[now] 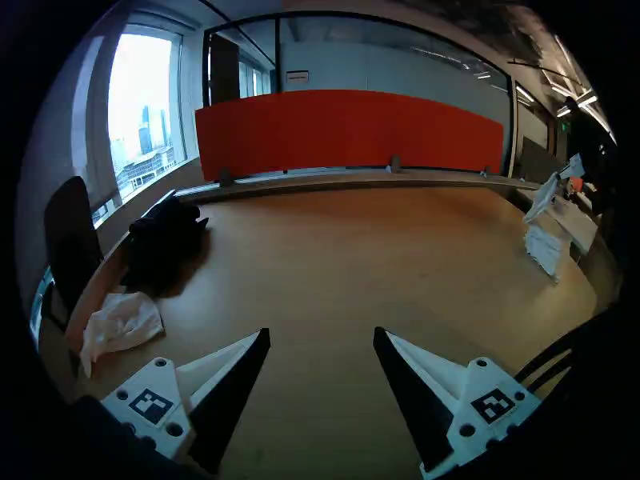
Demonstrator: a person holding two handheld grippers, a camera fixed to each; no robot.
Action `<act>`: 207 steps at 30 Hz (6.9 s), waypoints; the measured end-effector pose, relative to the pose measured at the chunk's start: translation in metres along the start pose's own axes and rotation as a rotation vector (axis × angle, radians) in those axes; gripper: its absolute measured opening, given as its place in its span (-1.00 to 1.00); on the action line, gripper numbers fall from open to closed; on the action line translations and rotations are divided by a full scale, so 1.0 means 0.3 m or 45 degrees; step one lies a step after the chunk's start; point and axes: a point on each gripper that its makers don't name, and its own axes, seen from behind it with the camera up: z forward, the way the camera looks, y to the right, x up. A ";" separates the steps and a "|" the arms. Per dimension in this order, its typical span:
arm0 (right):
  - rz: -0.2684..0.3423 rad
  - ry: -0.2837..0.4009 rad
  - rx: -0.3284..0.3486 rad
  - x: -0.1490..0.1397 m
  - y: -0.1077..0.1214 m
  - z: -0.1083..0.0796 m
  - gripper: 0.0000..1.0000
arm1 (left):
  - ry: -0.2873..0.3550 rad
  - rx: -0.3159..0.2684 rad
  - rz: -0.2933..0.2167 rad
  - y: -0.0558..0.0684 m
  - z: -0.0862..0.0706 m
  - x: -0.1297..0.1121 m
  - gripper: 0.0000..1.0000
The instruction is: Fold towel
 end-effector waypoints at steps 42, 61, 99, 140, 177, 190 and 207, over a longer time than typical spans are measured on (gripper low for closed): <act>0.137 -0.320 -0.086 -0.499 0.043 -0.021 -0.93 | -0.014 -0.006 0.029 0.011 -0.019 -0.013 0.92; 0.161 -0.396 -0.092 -0.569 0.052 -0.001 -0.93 | -0.019 0.004 0.035 0.001 -0.025 -0.015 0.93; 0.237 -0.337 -0.139 -0.557 0.009 -0.011 0.81 | -0.012 -0.002 0.029 -0.010 -0.027 -0.016 0.93; 0.626 0.285 -0.396 -0.252 0.021 -0.071 0.92 | 0.017 0.025 -0.038 -0.032 -0.027 0.022 0.93; 0.622 0.609 -0.380 -0.001 -0.101 -0.109 0.99 | 0.198 0.075 -0.164 -0.124 0.008 0.232 0.92; 0.542 0.675 -0.309 0.127 -0.213 -0.127 0.99 | 0.291 0.074 -0.162 -0.150 0.031 0.358 0.92; 0.522 0.750 -0.206 0.299 -0.391 -0.136 0.99 | 0.388 0.088 -0.176 -0.184 0.041 0.472 0.92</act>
